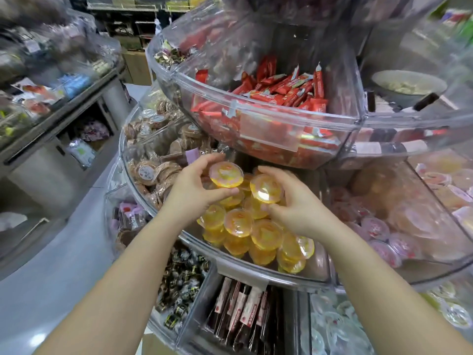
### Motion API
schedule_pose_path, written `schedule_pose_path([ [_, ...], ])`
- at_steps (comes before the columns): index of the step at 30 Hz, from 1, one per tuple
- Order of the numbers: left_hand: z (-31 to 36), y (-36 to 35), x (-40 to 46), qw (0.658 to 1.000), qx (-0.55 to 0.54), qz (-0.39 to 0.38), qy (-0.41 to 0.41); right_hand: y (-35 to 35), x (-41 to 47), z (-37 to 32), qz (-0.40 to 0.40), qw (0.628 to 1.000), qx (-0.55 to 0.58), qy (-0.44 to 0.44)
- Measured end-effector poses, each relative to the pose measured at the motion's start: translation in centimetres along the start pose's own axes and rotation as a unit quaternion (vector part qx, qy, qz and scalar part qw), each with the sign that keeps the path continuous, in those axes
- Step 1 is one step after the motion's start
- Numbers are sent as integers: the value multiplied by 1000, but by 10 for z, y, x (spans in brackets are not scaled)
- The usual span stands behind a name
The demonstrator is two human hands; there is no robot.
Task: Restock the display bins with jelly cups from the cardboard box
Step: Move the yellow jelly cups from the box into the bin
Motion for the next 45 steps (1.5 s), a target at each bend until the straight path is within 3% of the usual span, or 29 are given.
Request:
schedule_pose_path([
  [8, -7, -16, 14, 974, 191, -56, -103, -6, 17, 13, -70, 997, 41, -18],
  [11, -7, -17, 15, 955, 255, -34, -150, -12, 17, 16, -20, 998, 61, -21],
  [18, -10, -14, 22, 946, 286, 13, -152, -14, 19, 23, 47, 996, 73, -23],
  [29, -17, -6, 12, 972, 198, 20, -124, -20, 6, 15, 62, 994, 86, -35],
  [35, -19, 21, -32, 983, 132, 90, -91, -13, -33, -22, 201, 979, -22, 33],
  [37, -28, 30, -65, 987, 86, 129, -46, -26, -46, -43, 214, 973, -1, 81],
  [39, -45, 34, -102, 988, 26, 153, 19, -56, -56, -61, 144, 982, 83, 93],
  [42, -82, 33, -159, 978, -22, 175, 113, -123, -68, -69, -37, 979, 198, 31],
  [45, -129, 25, -222, 964, -22, 168, 203, -204, -85, -46, -177, 964, 194, -34],
])
Point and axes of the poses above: each hand's wrist, its own x-axis towards the middle knuckle, its own y-axis out of the back of the hand, z = x × y, the point moved 3 cm from there along x, towards the middle knuckle, and after that the axes turned 15 degrees about x, right-handed, at the moved point
